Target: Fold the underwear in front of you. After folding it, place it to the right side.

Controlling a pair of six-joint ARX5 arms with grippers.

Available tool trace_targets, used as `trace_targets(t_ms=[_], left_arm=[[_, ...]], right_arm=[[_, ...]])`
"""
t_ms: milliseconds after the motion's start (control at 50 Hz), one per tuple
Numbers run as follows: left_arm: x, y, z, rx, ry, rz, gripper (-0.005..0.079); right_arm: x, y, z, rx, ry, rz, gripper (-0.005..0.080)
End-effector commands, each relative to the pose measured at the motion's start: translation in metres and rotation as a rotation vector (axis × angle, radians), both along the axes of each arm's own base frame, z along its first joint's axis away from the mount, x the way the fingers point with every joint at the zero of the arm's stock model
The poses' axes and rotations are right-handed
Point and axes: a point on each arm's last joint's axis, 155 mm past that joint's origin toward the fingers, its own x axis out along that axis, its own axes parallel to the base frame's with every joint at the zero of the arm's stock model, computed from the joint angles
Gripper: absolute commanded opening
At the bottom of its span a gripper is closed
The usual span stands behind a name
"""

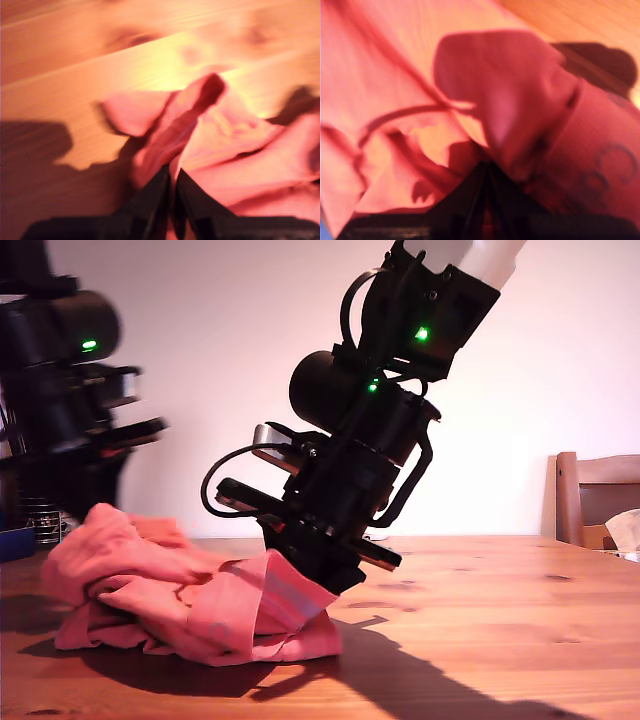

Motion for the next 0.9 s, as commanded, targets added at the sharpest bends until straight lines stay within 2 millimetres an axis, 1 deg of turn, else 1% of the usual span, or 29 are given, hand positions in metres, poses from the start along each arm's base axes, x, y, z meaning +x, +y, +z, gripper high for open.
trace_targets(t_ms=[0,60,180,260,360,460,660,780,880], left_arm=[[-0.004,0.013,-0.003,0.032,0.015,0.014,-0.0021],[-0.006,0.022,-0.007,0.055,0.027,0.02,-0.0021],[-0.014,0.029,-0.014,0.066,0.061,0.029,-0.0021],[-0.015,0.035,-0.018,0.085,0.058,0.039,-0.0021],[-0.009,0.042,-0.024,0.103,0.034,0.051,-0.0021],[0.0,0.049,-0.026,0.098,0.01,0.073,-0.0021],[0.032,0.07,-0.013,0.085,-0.111,0.125,-0.0021],[0.036,0.076,-0.011,0.079,-0.125,0.139,-0.0021],[0.038,0.081,-0.01,0.11,-0.144,0.086,-0.002]], right_arm=[[-0.017,-0.028,-0.037,-0.11,0.078,-0.014,-0.0011],[-0.016,-0.032,-0.038,-0.119,0.076,-0.012,-0.0011],[-0.014,-0.035,-0.038,-0.123,0.078,-0.018,-0.0011],[-0.013,-0.037,-0.038,-0.123,0.078,-0.02,-0.001],[-0.014,-0.038,-0.039,-0.129,0.075,-0.002,-0.0011],[-0.015,-0.038,-0.039,-0.131,0.079,0.001,-0.0011],[-0.015,-0.038,-0.039,-0.13,0.078,0.005,-0.0011],[-0.016,-0.038,-0.039,-0.131,0.078,0.007,-0.0011],[-0.016,-0.038,-0.039,-0.13,0.078,0.008,-0.0011]])
